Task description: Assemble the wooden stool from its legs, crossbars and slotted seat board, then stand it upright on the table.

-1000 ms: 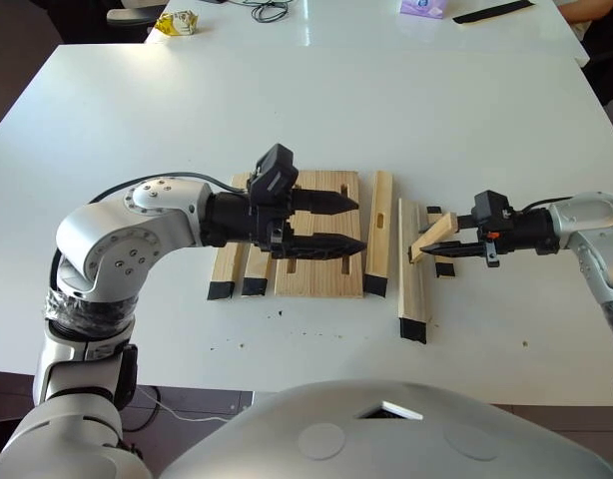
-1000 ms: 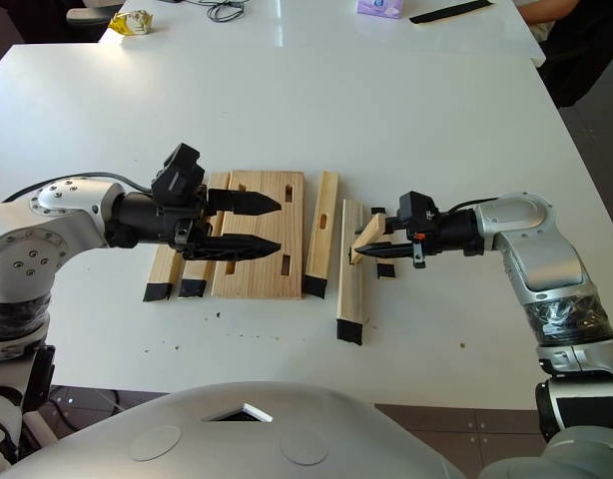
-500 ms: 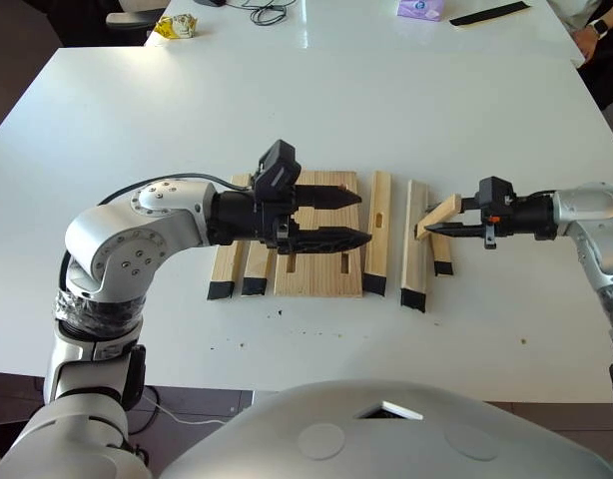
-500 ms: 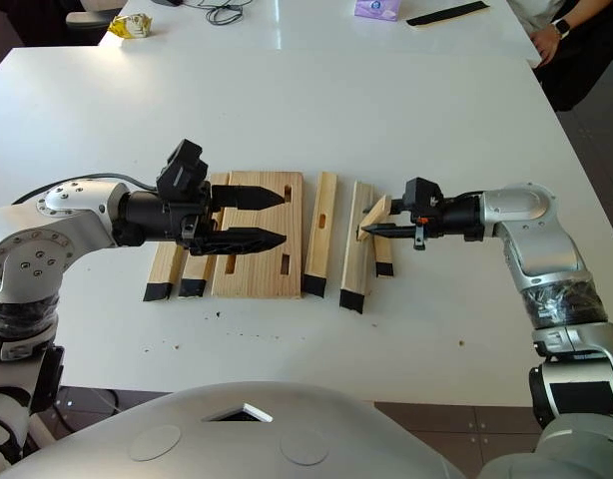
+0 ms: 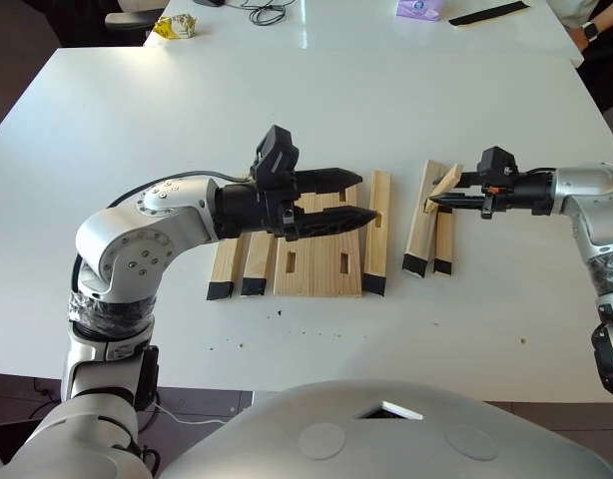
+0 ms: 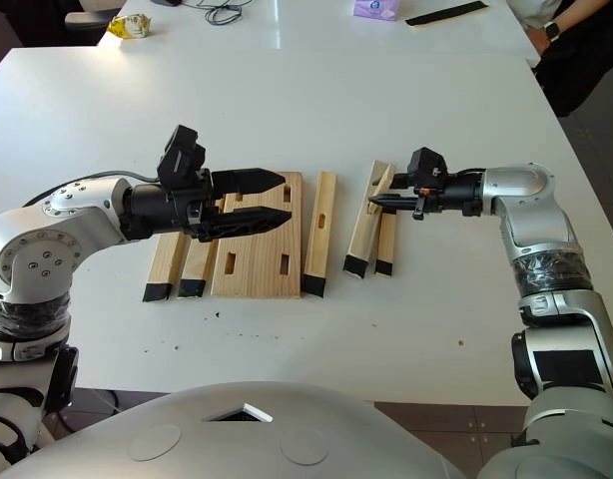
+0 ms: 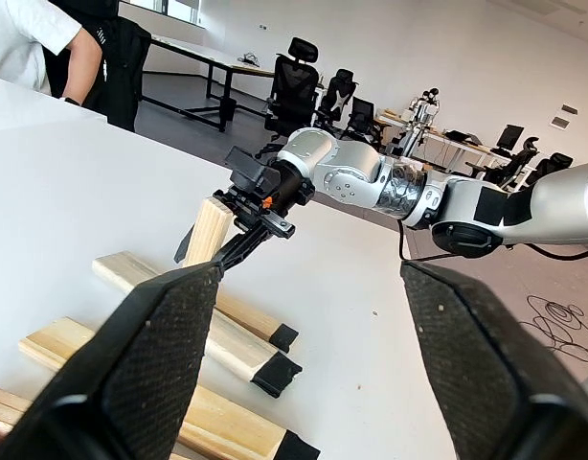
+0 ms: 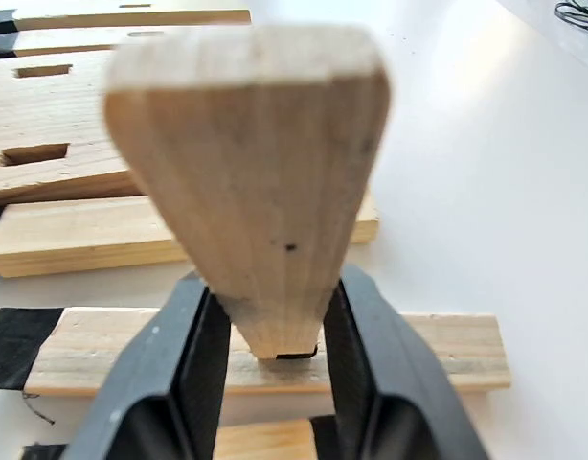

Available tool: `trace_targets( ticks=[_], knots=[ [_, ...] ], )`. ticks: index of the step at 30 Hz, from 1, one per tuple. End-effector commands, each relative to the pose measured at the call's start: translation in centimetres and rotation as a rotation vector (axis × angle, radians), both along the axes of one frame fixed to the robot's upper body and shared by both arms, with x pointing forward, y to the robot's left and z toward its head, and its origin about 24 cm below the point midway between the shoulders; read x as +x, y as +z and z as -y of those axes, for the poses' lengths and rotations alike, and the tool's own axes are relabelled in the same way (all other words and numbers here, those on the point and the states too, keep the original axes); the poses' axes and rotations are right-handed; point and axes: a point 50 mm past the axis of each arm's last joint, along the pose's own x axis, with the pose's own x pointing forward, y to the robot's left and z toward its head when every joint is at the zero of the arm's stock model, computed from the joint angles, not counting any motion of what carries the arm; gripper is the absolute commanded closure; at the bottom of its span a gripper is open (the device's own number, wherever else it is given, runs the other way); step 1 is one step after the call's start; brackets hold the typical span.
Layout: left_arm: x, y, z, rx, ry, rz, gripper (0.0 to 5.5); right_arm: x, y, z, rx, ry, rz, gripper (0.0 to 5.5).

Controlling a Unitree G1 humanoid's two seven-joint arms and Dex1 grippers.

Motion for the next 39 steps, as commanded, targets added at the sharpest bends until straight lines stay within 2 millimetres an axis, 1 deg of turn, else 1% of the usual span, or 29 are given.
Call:
trace_targets(
  ticks=[1, 8, 10, 11, 14, 17, 19, 21, 23, 25, 32, 36, 38, 39],
  knots=[
    [0.1, 0.2, -0.1, 0.009, 0.005, 0.005, 2.04, -3.8, -4.9, -0.9, -0.042, 0.064, -0.276, 4.19],
    [0.1, 0.1, -0.1, 0.006, 0.013, 0.002, 2.04, -4.2, -5.1, -1.6, -0.023, 0.059, -0.269, 4.19],
    [0.1, 0.1, -0.1, 0.006, 0.012, 0.001, 2.04, -3.9, -5.4, -1.6, -0.049, 0.016, -0.213, 4.19],
    [0.2, 0.1, -0.1, 0.006, 0.013, -0.001, 2.04, -3.7, -5.6, -1.7, -0.055, -0.002, -0.2, 3.83],
    [0.2, 0.0, -0.1, 0.008, 0.017, -0.003, 2.04, -3.7, -6.7, -1.7, -0.054, -0.059, -0.204, 3.54],
    [0.2, 0.0, -0.2, 0.007, 0.019, -0.006, 2.04, -4.8, -7.7, -1.6, -0.031, -0.116, -0.186, 3.11],
    [0.3, -0.1, -0.3, 0.008, 0.025, -0.006, 2.04, -5.5, -7.4, -1.7, -0.006, -0.132, -0.165, 2.8],
    [0.3, -0.1, -0.5, 0.009, 0.04, -0.005, 2.04, -5.5, -6.6, -1.7, 0.014, -0.142, -0.139, 2.55],
    [0.3, -0.1, -0.5, 0.007, 0.053, -0.001, 2.04, -5.5, -5.3, -1.4, 0.032, -0.147, -0.107, 2.55],
    [0.3, -0.2, -0.5, 0.002, 0.062, 0.004, 2.04, -5.4, -3.7, -1.3, 0.05, -0.145, -0.073, 2.55],
    [0.4, -0.4, -0.9, -0.006, 0.118, 0.017, 2.04, -4.4, 2.3, -1.6, 0.13, -0.127, 0.06, 2.55],
    [0.3, -0.4, -1.0, -0.01, 0.128, 0.026, 2.04, -4.8, 5.0, -1.6, 0.15, -0.103, 0.111, 2.55],
    [0.3, -0.4, -1.0, -0.012, 0.129, 0.029, 2.04, -5.2, 6.9, -1.7, 0.191, -0.09, 0.143, 2.55],
    [0.3, -0.4, -1.0, -0.012, 0.13, 0.03, 2.04, -5.4, 8.2, -1.9, 0.234, -0.08, 0.156, 2.55]
  ],
)
